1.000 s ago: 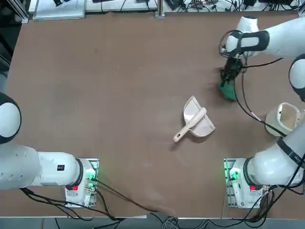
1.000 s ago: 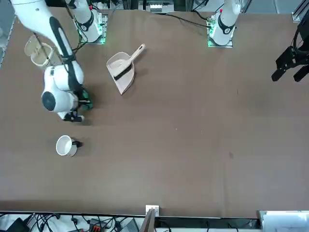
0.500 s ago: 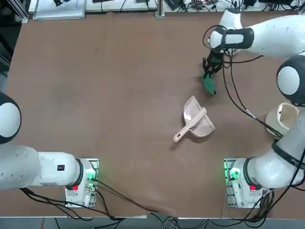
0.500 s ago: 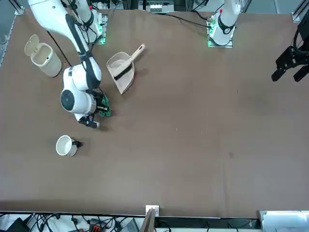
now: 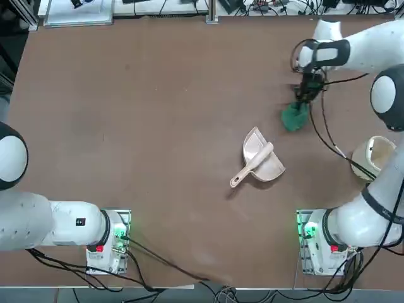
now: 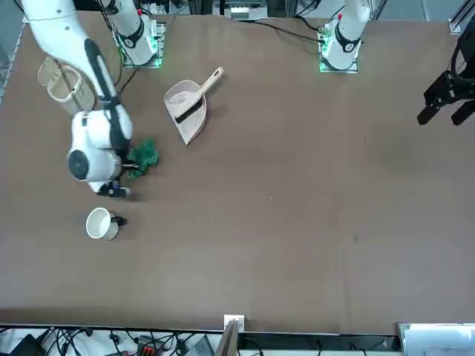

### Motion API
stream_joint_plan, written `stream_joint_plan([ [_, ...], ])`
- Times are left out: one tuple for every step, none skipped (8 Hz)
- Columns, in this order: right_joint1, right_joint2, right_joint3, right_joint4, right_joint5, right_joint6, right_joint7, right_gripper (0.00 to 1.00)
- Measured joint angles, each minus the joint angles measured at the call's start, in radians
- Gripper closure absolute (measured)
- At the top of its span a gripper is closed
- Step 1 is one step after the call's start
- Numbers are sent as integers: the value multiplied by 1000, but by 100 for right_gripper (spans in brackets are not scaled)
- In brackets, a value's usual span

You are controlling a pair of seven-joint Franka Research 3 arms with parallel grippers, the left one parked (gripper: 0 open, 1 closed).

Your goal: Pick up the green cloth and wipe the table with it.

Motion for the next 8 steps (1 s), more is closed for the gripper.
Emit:
stream_joint_plan([
  [-26,0,-55,0,-41,-1,-110,91],
  [-54,0,-103,0,-73,0,-208,91],
  [-84,0,-128,1,-88,0,-272,91],
  [-101,0,-132,1,-90,-4,-292,91],
  [-97,-1,-121,2,-78,-22,-288,91],
  [-81,-4,-87,2,-37,-46,-260,91],
  [-56,-11,-38,2,20,-62,-203,91],
  [-26,-16,12,3,74,-65,-130,91],
])
